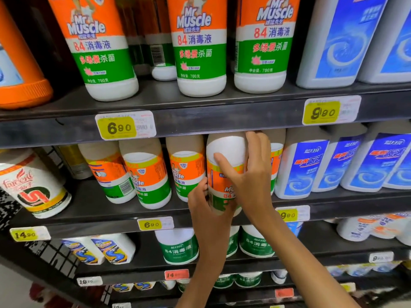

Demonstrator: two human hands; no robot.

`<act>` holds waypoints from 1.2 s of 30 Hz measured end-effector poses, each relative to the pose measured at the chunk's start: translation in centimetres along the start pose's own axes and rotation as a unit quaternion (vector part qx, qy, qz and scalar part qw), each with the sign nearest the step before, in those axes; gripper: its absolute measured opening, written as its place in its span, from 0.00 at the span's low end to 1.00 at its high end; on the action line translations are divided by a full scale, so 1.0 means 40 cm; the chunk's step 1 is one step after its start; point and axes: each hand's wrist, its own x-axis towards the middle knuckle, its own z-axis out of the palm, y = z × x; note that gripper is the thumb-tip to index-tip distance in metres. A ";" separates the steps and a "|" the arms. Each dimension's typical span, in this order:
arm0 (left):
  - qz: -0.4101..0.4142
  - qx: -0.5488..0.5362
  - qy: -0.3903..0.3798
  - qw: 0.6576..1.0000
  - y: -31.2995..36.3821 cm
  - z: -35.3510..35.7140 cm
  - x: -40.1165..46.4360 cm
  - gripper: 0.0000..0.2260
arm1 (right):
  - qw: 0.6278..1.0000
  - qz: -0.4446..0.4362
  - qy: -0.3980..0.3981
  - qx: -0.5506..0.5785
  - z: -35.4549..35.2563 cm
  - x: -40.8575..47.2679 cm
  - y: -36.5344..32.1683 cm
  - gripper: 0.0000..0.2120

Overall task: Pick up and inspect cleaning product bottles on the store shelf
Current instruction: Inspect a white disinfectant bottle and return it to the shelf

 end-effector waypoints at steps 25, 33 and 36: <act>0.071 0.148 0.033 0.986 -0.017 0.055 -0.007 0.32 | 0.993 -0.013 -0.079 -0.088 0.011 0.008 0.030 0.16; 0.016 0.037 0.046 0.998 -0.018 -0.032 -0.022 0.26 | 0.997 -0.018 -0.033 -0.072 0.014 -0.013 -0.013 0.25; 0.015 0.031 0.090 0.995 -0.027 -0.079 0.008 0.27 | 0.995 -0.094 -0.034 -0.002 0.039 -0.036 -0.061 0.21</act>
